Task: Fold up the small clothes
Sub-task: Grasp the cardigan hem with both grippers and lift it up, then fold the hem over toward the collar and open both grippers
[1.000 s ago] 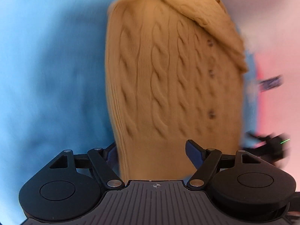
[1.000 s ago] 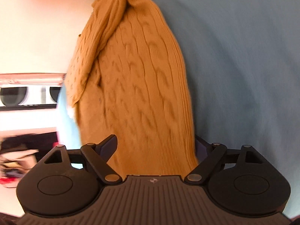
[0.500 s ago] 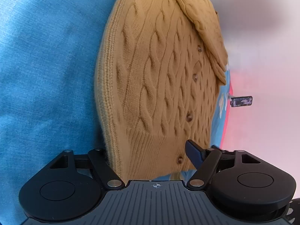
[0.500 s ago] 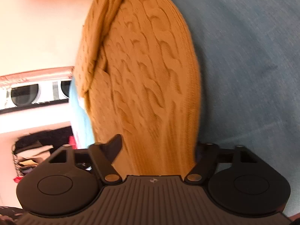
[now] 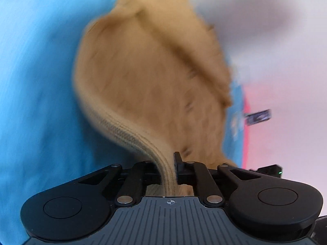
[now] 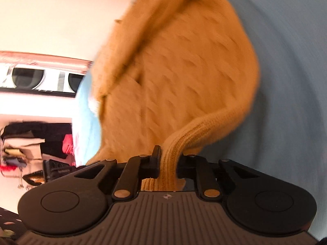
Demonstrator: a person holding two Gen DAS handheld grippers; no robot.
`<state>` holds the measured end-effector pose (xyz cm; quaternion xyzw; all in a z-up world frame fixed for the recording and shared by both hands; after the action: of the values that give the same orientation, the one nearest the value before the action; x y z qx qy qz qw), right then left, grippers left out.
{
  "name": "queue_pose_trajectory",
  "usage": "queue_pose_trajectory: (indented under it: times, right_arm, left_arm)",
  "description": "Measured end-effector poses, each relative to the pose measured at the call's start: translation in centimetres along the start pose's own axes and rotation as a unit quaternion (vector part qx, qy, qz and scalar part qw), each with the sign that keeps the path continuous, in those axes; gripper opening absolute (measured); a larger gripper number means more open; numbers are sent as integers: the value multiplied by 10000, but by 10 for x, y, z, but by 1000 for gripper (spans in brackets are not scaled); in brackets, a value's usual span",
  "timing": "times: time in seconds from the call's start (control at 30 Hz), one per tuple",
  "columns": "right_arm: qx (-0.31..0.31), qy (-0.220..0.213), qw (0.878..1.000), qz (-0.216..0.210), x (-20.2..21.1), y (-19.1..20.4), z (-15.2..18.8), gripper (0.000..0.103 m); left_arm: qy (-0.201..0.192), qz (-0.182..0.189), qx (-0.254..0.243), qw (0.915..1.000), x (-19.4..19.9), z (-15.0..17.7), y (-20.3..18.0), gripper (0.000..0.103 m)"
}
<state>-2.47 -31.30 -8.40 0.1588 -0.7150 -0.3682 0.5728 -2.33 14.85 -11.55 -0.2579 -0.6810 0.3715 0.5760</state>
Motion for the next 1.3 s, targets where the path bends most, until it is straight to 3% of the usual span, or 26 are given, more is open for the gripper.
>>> queue_pose_trajectory:
  times: [0.23,0.4,0.7,0.8,0.9,0.93,1.0,1.07,1.1,1.17,1.3]
  right_arm:
    - [658,-545,9959,-293,5,48,-68,15]
    - [876,-1008,9897,-509,-1,73,-137,15]
    - [434,-1497,9866,-486,-50,64,-266,15]
    - [26,-1492,9887,-116,-77,47,-292,15]
    - [-326,-1457,9888,-3,-95,30,-304,19]
    - [-450,-1475,9880,-23,-97,25,-306,25]
    - [-702,-1740,9820,-206,-92,14,-310,55]
    - [-926,-2135,9723,-212,-79,3,-313,67]
    - [-1023,-2220,9694,-214,-74,-1,-314,67]
    - [-1071,-2296,9673,-107,-65,-7,-315,68]
    - [-401,-2474,9676,317,-46,10,-300,64]
  left_arm:
    - [-662,143,-527,9963,19,-58,-50,72]
    - [-1027,162,-712,9920,24,-111,-68,71]
    - [-1251,-321,-702,9891,-16,-223,-67,69]
    - [-1128,-623,-522,9903,-38,-253,-54,69]
    - [-1059,-823,-262,9906,-50,-271,-41,70]
    - [-1017,-797,-153,9915,-49,-273,-36,76]
    - [-984,-686,36,9928,-44,-280,-28,87]
    - [-1128,-745,81,9908,-34,-287,-24,96]
    - [-1212,-791,122,9894,-28,-290,-22,103]
    - [-1426,-781,255,9864,-12,-301,-19,103]
    - [-1644,-950,293,9814,11,-304,-24,103]
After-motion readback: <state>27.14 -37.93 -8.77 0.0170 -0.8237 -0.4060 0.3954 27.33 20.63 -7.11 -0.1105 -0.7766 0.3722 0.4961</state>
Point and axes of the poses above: each gripper's, at about its wrist camera, not at the fingertips, and x roughly against the way its jaws point, y to its left, z to its underside, the point moved 3 cm from there along -x, roughly the way its jaws point
